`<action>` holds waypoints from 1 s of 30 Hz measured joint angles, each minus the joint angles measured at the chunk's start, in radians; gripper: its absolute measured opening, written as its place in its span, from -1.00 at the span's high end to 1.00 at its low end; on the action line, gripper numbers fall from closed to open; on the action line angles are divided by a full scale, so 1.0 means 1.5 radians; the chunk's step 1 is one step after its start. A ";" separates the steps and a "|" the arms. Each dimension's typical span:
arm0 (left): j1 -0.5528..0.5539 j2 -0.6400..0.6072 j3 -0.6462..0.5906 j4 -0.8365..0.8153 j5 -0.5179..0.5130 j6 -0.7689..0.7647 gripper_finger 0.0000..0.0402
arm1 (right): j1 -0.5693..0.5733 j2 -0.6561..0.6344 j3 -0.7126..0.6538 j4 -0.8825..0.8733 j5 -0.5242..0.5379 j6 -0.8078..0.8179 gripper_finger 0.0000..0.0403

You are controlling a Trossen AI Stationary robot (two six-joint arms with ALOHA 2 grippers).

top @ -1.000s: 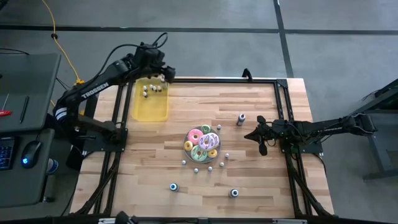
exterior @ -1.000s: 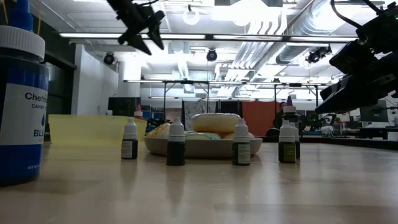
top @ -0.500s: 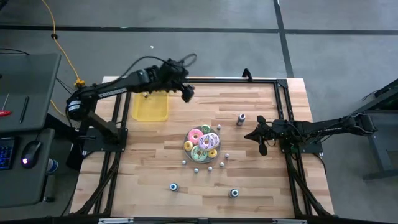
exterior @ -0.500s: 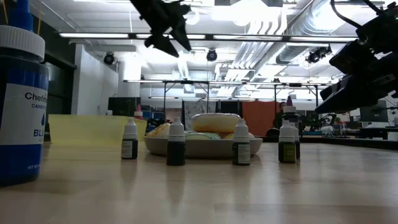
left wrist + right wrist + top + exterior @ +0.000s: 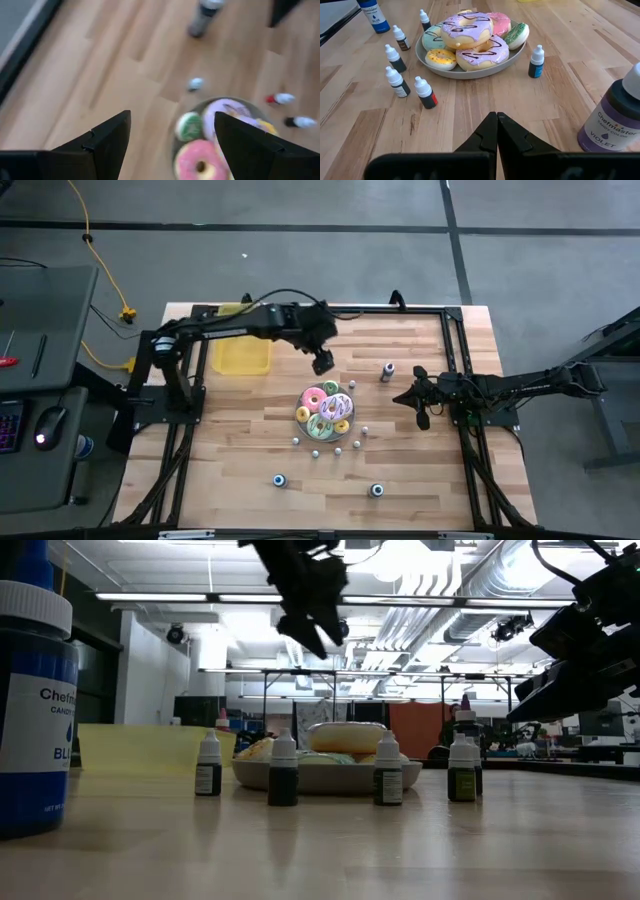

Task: Pick & Place food coloring
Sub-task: Put the small blue food coloring bottle into the yellow bin

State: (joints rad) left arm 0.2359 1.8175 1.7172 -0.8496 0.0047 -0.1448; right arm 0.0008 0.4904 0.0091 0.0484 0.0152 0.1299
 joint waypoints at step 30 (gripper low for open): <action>-0.049 0.323 0.322 -0.182 -0.061 -0.047 -0.40 | 0.000 0.001 0.000 -0.002 0.000 0.000 1.00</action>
State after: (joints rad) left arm 0.1629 2.3015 2.2007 -1.1219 -0.0875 -0.2146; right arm 0.0006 0.4911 0.0091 0.0451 0.0154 0.1299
